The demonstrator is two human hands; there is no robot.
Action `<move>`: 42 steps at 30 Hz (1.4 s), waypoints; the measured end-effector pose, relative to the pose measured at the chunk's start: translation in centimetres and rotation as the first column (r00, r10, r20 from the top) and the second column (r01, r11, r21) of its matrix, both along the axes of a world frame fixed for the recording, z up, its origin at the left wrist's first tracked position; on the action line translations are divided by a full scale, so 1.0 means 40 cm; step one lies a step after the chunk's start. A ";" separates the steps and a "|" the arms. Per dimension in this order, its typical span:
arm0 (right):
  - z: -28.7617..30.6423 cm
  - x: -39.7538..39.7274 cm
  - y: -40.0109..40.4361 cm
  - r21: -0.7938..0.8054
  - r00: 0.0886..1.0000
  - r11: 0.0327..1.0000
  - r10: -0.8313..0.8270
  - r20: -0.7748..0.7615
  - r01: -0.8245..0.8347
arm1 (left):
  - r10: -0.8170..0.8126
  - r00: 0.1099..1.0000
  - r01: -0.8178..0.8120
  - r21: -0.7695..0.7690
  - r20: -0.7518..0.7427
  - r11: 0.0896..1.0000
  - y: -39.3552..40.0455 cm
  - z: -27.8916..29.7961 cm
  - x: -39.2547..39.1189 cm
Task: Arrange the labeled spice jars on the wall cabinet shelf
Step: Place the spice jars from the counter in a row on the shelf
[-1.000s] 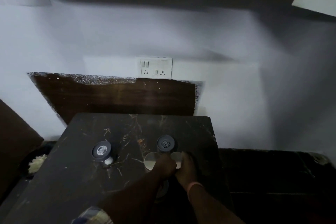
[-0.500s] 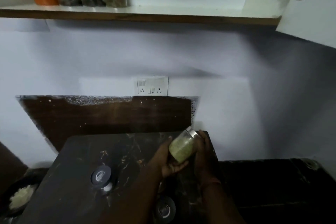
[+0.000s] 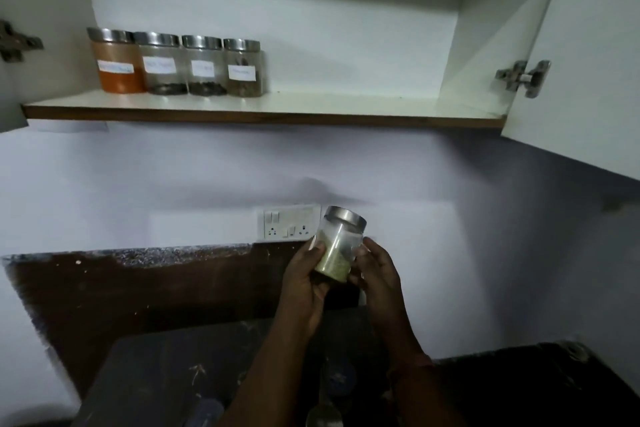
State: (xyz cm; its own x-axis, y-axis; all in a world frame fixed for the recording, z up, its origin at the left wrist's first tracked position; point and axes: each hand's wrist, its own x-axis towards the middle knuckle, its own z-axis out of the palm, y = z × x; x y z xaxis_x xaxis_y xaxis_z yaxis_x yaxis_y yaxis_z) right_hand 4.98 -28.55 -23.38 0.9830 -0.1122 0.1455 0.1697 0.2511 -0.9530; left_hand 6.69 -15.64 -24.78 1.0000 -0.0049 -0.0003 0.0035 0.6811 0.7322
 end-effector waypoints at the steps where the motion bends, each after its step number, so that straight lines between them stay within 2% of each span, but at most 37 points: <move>1: 0.009 0.000 0.017 -0.014 1.000 1.000 0.019 0.014 -0.019 | 0.050 0.998 -0.052 0.044 0.036 0.998 0.009 0.014 -0.001; 4: 0.038 0.002 0.066 -0.057 0.998 0.997 0.058 0.015 -0.057 | 0.167 0.981 -0.180 0.135 0.103 0.974 0.028 0.043 -0.012; 6: 0.058 -0.001 0.093 -0.045 0.998 0.997 0.062 0.012 -0.061 | 0.180 0.970 -0.208 0.174 0.163 0.962 0.040 0.054 -0.023; 10: 0.083 0.007 0.111 0.104 0.989 0.984 0.140 0.050 -0.145 | 0.210 0.954 -0.257 0.224 0.212 0.940 0.075 0.075 -0.023; 12: 0.097 0.012 0.112 0.176 0.984 0.968 0.171 0.057 -0.178 | 0.183 0.965 -0.228 0.253 0.190 0.940 0.096 0.092 -0.016; 15: 0.122 0.021 0.111 0.221 0.980 0.956 0.180 0.081 -0.194 | 0.059 0.978 -0.125 0.329 0.201 0.936 0.115 0.132 -0.013; 17: 0.145 0.029 0.111 0.235 0.977 0.951 0.182 0.107 -0.203 | 0.069 0.972 -0.152 0.378 0.224 0.913 0.117 0.161 -0.013; 21: 0.196 0.055 0.114 0.157 0.961 0.959 0.206 0.185 -0.236 | 0.204 0.941 -0.296 0.365 0.269 0.883 0.118 0.221 0.004; 24: 0.231 0.072 0.117 0.009 0.944 0.967 0.245 0.220 -0.253 | 0.257 0.915 -0.365 0.363 0.312 0.857 0.117 0.264 0.017; 26: 0.260 0.087 0.110 -0.063 0.947 0.975 0.221 0.233 -0.212 | 0.272 0.900 -0.395 0.374 0.339 0.839 0.113 0.293 0.021; 33: 0.376 0.147 0.101 -0.159 0.917 0.972 0.220 0.332 -0.175 | 0.297 0.846 -0.476 0.378 0.443 0.794 0.116 0.421 0.050; 39: 0.523 0.197 0.101 -0.403 0.896 0.909 0.266 0.356 -0.110 | 0.327 0.793 -0.553 0.381 0.515 0.741 0.122 0.561 0.099; 42: 0.596 0.235 0.107 -0.451 0.880 0.891 0.258 0.399 -0.057 | 0.345 0.755 -0.605 0.389 0.557 0.695 0.139 0.623 0.135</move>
State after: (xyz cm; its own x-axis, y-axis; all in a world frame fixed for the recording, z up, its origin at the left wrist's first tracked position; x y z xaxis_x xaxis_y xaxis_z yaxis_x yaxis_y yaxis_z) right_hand 14.39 -24.26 0.47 0.8027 0.2085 0.5588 0.5845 -0.0886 -0.8066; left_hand 12.08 -10.10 0.13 0.7582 0.3420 0.5551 -0.5943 0.0125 0.8041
